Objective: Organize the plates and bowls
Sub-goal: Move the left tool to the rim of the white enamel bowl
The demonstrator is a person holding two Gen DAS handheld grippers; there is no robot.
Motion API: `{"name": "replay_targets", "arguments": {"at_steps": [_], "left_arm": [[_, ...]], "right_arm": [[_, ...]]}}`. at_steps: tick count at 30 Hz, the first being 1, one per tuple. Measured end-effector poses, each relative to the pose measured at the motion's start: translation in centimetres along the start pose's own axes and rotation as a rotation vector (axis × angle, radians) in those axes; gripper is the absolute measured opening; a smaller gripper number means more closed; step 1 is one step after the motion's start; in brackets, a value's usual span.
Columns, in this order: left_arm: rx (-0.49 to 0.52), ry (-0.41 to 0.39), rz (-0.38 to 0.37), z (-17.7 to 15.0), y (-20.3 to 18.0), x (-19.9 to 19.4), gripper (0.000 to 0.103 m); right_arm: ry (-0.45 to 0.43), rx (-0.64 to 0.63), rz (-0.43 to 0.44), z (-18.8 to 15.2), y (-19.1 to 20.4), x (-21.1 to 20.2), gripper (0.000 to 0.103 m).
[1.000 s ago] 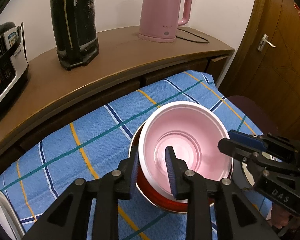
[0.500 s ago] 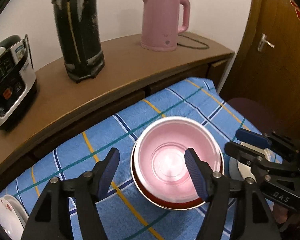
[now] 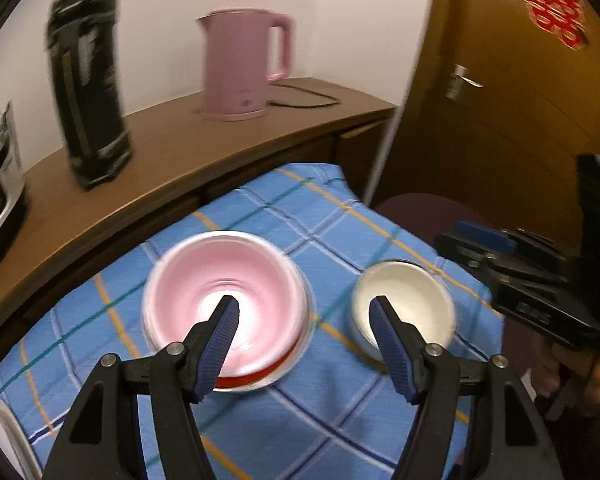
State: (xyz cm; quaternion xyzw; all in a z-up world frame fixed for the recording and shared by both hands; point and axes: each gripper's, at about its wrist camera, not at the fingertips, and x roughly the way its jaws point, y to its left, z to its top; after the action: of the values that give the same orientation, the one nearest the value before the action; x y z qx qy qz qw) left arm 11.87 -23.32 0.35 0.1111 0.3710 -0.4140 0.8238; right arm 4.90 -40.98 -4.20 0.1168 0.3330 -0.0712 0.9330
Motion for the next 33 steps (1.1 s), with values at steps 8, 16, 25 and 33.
{"name": "replay_targets", "arguments": {"at_steps": [8,16,25,33], "left_arm": [[0.085,0.061,-0.045,-0.8,-4.3,3.1,0.069],[0.049,0.124,-0.067,-1.5,-3.6,5.7,0.039],[0.05,0.135,-0.093,-2.4,-4.0,6.5,0.031],[0.041,0.125,-0.091,-2.5,-4.1,6.4,0.029]], "right_arm": [[0.076,0.012,-0.012,-2.7,-2.2,0.9,0.031],[0.11,0.004,0.01,-3.4,-1.8,1.9,0.029],[0.138,-0.003,0.018,-3.9,-1.4,2.8,0.014],[0.139,0.008,0.011,-3.9,-1.4,2.6,0.013]]}}
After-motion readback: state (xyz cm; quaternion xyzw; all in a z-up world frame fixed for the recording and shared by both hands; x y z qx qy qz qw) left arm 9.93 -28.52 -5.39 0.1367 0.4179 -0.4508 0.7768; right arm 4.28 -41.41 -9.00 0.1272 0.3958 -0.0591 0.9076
